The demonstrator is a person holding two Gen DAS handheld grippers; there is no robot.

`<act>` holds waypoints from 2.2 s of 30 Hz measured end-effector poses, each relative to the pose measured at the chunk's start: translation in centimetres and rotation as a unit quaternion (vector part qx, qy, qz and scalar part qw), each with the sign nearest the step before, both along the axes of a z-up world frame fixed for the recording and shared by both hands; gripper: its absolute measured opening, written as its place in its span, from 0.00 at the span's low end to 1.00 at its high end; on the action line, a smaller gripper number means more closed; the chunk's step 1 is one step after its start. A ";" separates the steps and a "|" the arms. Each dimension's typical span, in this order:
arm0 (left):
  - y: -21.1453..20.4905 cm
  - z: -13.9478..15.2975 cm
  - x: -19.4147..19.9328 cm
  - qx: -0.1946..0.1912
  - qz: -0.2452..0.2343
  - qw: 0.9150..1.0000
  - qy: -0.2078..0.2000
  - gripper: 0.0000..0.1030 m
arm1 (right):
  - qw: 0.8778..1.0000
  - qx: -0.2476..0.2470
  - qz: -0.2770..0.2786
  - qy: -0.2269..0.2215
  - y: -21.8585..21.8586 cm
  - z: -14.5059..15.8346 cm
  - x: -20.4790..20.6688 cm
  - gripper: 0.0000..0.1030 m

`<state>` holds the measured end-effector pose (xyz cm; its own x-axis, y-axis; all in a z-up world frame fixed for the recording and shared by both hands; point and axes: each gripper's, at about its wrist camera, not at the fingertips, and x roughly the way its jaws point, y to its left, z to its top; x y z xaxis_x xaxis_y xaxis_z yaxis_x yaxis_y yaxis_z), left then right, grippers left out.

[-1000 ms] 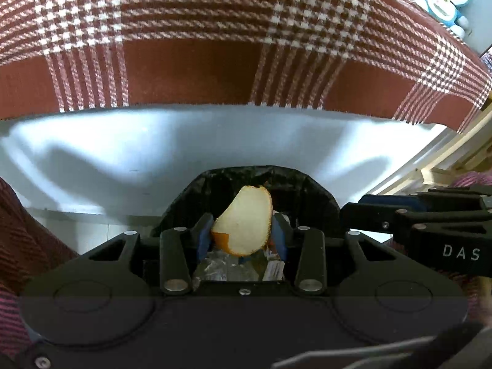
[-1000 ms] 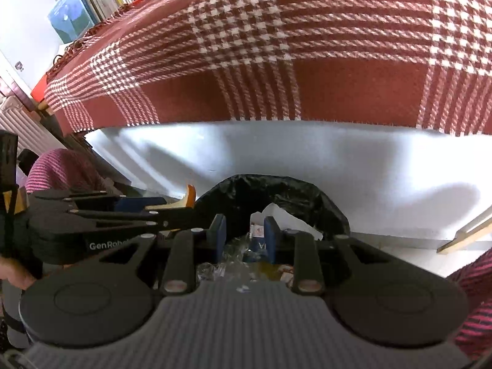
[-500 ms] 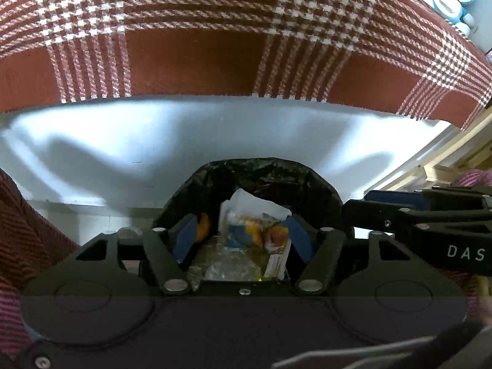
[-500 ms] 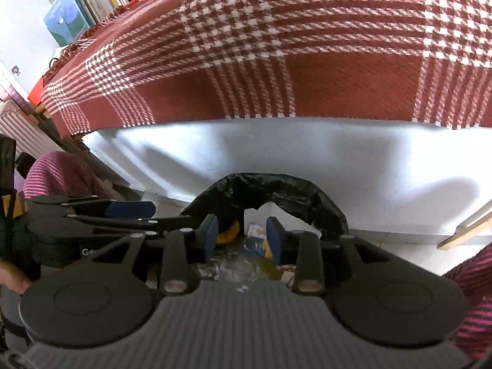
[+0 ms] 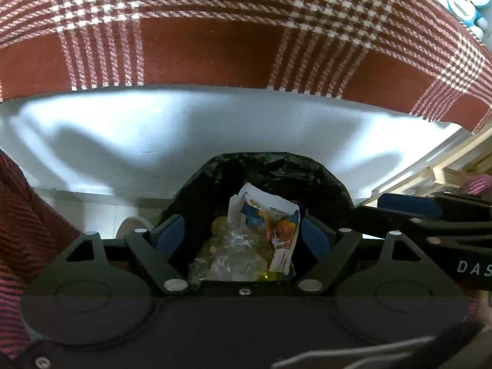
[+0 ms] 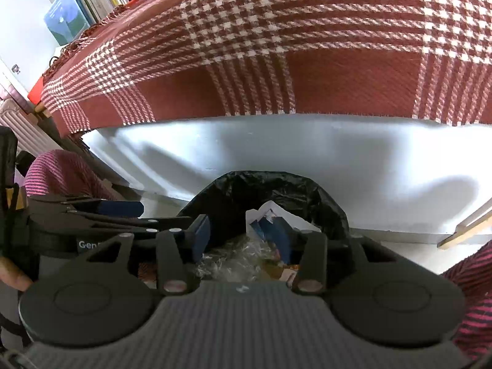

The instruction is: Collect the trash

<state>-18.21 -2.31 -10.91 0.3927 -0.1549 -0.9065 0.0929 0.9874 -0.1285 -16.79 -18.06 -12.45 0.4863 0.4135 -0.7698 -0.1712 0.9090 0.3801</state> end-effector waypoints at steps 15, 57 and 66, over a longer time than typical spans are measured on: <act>-0.2 -0.5 0.2 0.016 0.009 1.000 0.013 0.83 | 1.000 0.002 -0.003 0.008 0.0 -0.5 -0.2 0.66; -0.2 -0.8 0.2 0.021 0.006 1.000 0.012 0.87 | 1.000 0.004 -0.004 0.016 0.0 -1.0 -0.4 0.70; -0.3 -0.8 0.2 0.020 0.008 1.000 0.013 0.88 | 1.000 0.004 -0.006 0.018 0.1 -1.2 -0.6 0.70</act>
<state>-18.04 -2.65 -11.75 0.3709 -0.1133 -0.9217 0.0751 0.9929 -0.0918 -17.41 -17.97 -13.67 0.4633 0.4144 -0.7833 -0.1462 0.9076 0.3937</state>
